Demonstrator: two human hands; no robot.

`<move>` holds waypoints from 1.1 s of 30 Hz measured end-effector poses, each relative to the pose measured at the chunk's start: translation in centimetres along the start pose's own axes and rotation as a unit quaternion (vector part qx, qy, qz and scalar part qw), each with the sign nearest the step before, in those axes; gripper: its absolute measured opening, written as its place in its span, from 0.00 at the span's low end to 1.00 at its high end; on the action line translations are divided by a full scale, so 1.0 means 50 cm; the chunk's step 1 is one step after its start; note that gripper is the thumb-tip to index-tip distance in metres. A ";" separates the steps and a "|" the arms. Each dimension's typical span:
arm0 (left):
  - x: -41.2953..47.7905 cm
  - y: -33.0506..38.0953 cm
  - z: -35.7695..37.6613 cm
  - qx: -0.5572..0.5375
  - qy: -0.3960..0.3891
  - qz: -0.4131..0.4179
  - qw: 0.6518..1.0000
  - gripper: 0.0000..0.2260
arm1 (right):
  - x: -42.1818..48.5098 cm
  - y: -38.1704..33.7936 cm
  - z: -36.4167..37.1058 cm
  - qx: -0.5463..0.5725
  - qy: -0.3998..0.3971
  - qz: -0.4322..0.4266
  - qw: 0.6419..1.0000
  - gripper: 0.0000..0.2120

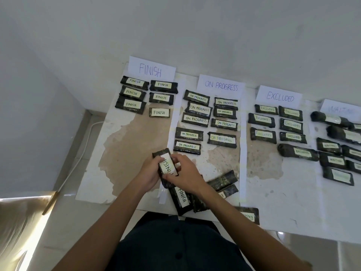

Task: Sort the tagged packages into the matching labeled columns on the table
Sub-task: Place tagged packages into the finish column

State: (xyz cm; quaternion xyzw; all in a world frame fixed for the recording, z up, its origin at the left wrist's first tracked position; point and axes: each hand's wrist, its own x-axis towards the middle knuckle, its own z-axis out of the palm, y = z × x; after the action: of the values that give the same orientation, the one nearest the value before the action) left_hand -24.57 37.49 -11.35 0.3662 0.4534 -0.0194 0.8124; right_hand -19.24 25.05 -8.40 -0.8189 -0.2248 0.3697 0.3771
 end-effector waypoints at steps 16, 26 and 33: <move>0.017 0.072 -0.046 0.510 -0.008 0.255 0.821 0.26 | 0.104 -0.033 -0.010 0.156 0.062 0.120 0.978 0.09; 0.151 0.163 -0.059 0.737 -0.008 0.339 0.584 0.34 | 0.209 -0.064 -0.001 0.193 0.116 0.183 0.957 0.16; 0.255 0.219 -0.039 0.786 -0.051 0.353 0.505 0.27 | 0.251 -0.054 -0.038 0.124 0.150 0.155 0.969 0.16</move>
State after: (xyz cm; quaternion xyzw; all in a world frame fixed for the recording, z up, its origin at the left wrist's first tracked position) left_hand -14.49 50.50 -15.21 0.9825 0.0434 -0.0979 0.1525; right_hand -10.19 33.97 -10.91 -0.8365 0.0117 0.3221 0.4432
